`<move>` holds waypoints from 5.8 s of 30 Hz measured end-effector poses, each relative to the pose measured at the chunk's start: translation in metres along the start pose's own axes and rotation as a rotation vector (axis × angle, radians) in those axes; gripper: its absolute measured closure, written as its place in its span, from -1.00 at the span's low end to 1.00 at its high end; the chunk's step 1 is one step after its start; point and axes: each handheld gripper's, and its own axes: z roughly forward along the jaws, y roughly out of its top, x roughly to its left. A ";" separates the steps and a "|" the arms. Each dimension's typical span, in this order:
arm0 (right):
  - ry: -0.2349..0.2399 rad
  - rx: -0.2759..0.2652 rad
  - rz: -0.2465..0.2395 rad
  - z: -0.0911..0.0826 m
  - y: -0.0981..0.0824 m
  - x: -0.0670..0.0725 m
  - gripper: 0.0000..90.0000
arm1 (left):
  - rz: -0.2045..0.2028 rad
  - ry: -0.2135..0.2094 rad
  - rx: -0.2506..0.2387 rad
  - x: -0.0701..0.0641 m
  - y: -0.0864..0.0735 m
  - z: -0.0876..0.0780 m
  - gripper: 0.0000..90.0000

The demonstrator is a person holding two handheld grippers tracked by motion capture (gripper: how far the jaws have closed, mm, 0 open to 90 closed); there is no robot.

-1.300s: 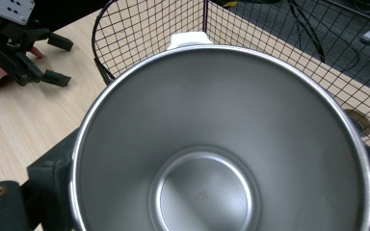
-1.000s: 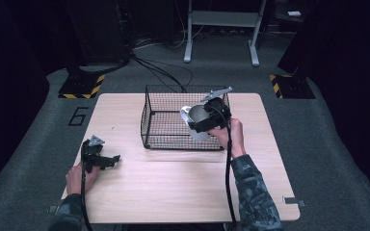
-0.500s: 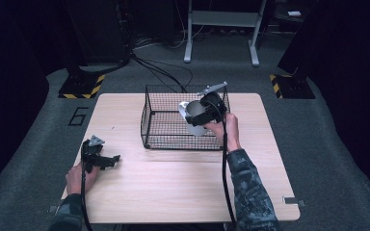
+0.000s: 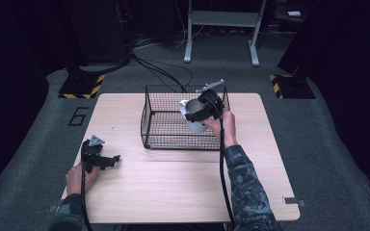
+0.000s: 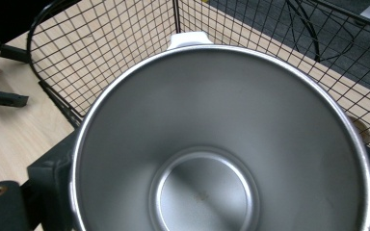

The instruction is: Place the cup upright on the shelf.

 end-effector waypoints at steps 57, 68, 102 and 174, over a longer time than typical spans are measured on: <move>0.004 0.136 0.102 0.059 -0.012 -0.019 -0.88 | 0.003 -0.005 0.014 0.001 0.000 -0.001 -0.99; 0.004 0.171 0.122 0.065 -0.014 -0.022 -0.88 | 0.003 -0.003 0.014 0.001 0.001 -0.001 -0.99; 0.011 0.253 0.140 0.080 -0.021 -0.026 -0.89 | 0.003 -0.004 0.013 0.001 0.000 -0.001 -0.99; -0.119 -0.071 0.088 -0.108 -0.176 0.000 -1.00 | 0.000 0.002 0.001 0.000 0.000 0.000 -0.99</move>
